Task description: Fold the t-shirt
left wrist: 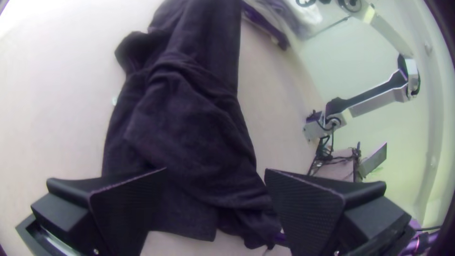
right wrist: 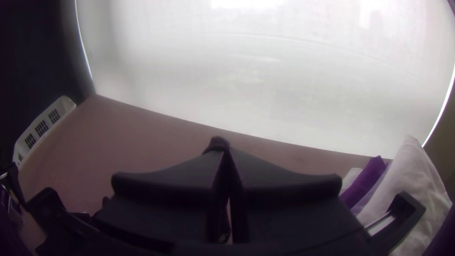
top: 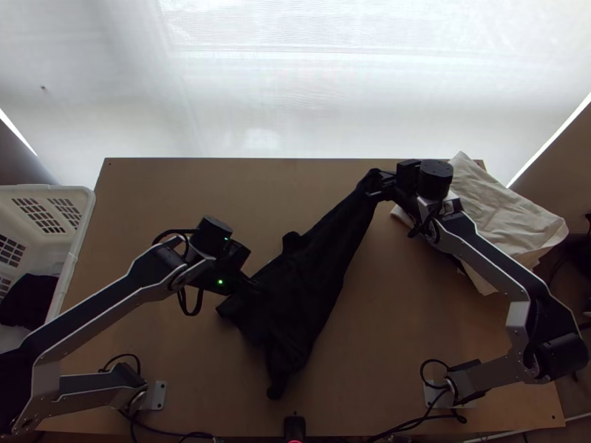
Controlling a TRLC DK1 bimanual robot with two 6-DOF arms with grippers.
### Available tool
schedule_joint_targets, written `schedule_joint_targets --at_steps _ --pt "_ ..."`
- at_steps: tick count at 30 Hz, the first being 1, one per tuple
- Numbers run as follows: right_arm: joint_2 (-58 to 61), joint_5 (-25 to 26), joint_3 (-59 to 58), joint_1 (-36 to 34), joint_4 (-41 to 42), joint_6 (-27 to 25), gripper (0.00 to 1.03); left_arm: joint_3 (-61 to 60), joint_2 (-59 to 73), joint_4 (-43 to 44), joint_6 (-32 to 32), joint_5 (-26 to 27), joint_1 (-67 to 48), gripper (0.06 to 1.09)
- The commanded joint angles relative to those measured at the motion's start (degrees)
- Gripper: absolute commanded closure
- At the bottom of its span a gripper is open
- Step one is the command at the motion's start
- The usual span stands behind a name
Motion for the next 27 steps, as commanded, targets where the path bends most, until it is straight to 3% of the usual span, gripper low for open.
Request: schedule_joint_targets --at_steps 1,16,27 --pt "-0.1 0.8 -0.1 1.2 -0.1 0.4 1.0 -1.9 -0.4 -1.0 -0.9 1.0 -7.3 0.11" --pt "-4.2 1.1 -2.3 0.6 0.0 0.5 1.0 -3.1 5.7 3.3 -1.4 0.9 -8.2 0.11" --pt "-3.8 1.1 -1.5 0.6 0.0 0.1 1.0 -4.4 7.6 4.7 1.2 -2.0 -4.9 0.11"
